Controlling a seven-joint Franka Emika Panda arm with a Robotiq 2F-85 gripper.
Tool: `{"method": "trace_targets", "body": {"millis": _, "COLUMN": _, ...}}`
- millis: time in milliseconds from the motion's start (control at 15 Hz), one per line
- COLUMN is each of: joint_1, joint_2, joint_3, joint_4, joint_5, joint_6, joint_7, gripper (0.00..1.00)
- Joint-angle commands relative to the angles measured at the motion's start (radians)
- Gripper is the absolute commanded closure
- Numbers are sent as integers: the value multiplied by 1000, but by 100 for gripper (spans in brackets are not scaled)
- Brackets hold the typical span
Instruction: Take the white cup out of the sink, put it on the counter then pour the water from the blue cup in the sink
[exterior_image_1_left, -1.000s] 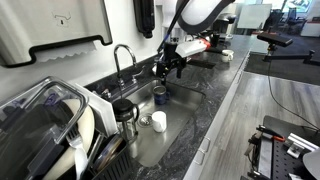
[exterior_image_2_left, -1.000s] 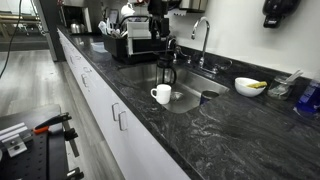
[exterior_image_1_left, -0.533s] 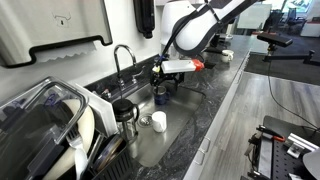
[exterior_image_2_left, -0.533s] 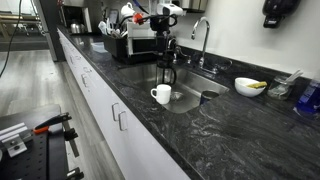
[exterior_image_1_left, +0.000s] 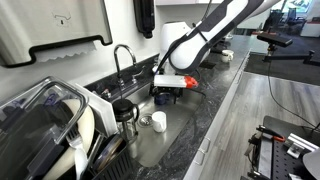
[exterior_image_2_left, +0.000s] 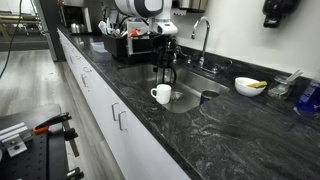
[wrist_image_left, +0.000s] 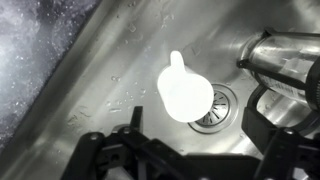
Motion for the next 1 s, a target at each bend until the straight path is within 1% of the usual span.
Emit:
{"method": "trace_targets", "body": {"millis": 0, "joint_1": 15, "joint_2": 10, "joint_3": -11, "joint_4": 1, "joint_5": 8, "joint_6": -1, "joint_7": -3, "gripper": 0}}
{"method": "trace_targets", "body": {"millis": 333, "joint_1": 23, "joint_2": 26, "joint_3": -11, "joint_4": 3, "joint_5": 8, "joint_6": 4, "joint_7": -3, "gripper": 0}}
{"method": "trace_targets", "body": {"millis": 467, "joint_1": 30, "joint_2": 60, "joint_3": -21, "joint_4": 24, "joint_5": -21, "joint_6": -8, "joint_7": -3, "gripper": 0}}
{"method": "trace_targets", "body": {"millis": 600, "joint_1": 29, "joint_2": 92, "joint_3": -24, "joint_4": 36, "joint_5": -39, "joint_6": -12, "joint_7": -23, "gripper": 0}}
{"method": "trace_targets", "body": {"millis": 800, "joint_1": 27, "joint_2": 133, "joint_3": -26, "joint_4": 42, "joint_5": -71, "joint_6": 24, "joint_7": -92, "gripper": 0}}
{"method": "trace_targets", "body": {"millis": 933, "joint_1": 22, "joint_2": 158, "joint_3": -20, "joint_4": 51, "joint_5": -61, "joint_6": 41, "joint_7": -131, "gripper": 0}}
